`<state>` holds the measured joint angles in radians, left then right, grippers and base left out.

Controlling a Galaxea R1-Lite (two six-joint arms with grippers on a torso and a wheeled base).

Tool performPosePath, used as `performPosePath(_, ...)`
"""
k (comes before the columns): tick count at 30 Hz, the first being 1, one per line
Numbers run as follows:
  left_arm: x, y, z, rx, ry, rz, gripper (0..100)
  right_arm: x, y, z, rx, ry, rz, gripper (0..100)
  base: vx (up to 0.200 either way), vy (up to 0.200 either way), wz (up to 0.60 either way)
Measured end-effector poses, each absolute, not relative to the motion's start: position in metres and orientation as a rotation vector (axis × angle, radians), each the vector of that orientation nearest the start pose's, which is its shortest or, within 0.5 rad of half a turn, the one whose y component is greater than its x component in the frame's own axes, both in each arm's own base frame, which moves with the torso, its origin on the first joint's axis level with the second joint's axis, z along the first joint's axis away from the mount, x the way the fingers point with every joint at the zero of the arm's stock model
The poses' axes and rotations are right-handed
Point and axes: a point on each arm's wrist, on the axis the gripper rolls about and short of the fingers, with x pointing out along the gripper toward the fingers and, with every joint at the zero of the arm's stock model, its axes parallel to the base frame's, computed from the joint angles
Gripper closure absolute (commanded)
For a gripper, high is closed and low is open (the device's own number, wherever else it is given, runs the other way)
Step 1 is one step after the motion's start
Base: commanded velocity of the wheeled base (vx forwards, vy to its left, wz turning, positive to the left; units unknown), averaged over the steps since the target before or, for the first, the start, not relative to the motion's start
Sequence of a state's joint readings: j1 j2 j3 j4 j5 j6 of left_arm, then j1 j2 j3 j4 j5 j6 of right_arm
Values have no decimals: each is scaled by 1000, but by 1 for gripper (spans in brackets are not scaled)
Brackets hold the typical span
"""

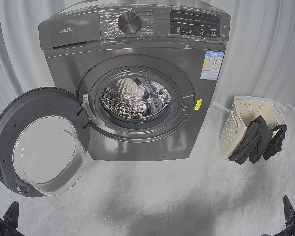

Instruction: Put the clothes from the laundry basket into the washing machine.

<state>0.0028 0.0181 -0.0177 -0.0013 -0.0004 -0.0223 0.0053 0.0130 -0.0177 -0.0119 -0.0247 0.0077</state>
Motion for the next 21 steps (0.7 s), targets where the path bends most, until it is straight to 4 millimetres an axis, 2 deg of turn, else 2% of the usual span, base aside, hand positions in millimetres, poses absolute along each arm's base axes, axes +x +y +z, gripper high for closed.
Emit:
performPosePath(7, -23, 0, 81, -25, -1, 4, 100, -23, -1, 82, 8, -16, -18, 0, 0, -200, 0)
performPosePath(19, -23, 0, 81, -26, -1, 6, 100, -23, -1, 82, 8, -16, -18, 0, 0, 0, 0)
performPosePath(21, -23, 0, 81, -25, -1, 5, 100, -23, -1, 82, 8, -15, -19, 0, 0, -200, 0)
